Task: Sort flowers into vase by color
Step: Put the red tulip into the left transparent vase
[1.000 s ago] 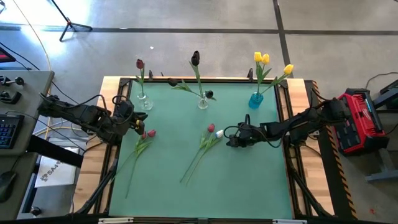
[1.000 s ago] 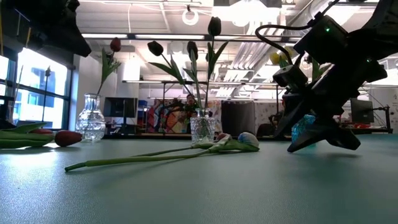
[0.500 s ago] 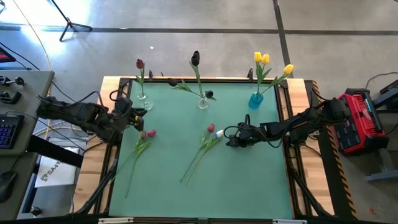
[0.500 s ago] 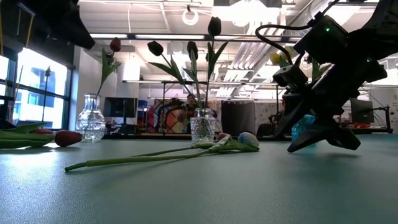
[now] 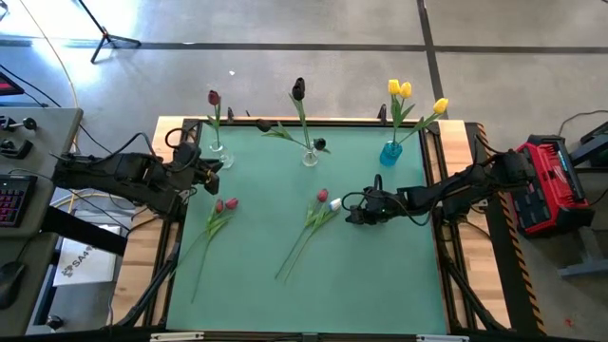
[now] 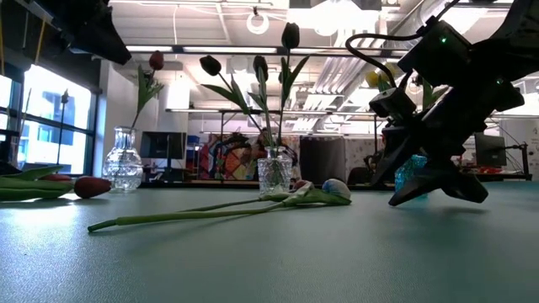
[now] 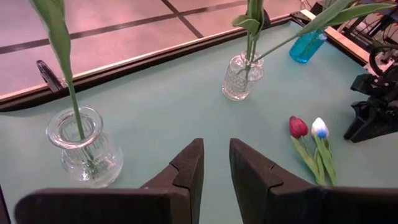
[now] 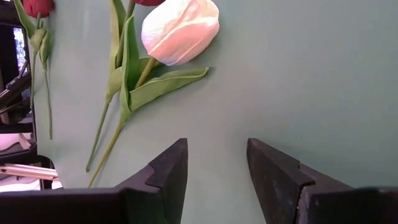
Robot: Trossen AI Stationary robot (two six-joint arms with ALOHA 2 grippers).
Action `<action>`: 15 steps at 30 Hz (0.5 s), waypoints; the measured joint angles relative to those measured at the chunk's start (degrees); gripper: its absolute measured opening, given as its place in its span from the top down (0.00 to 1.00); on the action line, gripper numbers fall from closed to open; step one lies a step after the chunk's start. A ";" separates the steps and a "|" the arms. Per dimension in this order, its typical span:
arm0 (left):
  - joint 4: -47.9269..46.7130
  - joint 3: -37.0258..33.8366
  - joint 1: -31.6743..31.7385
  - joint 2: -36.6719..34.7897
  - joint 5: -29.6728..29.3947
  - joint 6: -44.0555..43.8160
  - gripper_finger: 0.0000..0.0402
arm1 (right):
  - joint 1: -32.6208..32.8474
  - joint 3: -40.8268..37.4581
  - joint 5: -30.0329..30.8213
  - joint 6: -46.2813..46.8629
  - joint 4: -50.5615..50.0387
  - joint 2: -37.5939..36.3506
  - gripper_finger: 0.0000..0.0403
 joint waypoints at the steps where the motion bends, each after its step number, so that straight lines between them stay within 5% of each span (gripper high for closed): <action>1: 0.00 0.00 0.10 0.00 0.01 0.08 0.83 | 0.00 0.00 -0.02 0.00 0.00 0.00 0.61; 15: 0.50 0.00 2.53 -0.01 1.49 2.03 0.81 | 0.00 0.00 -0.18 0.01 0.00 0.00 0.61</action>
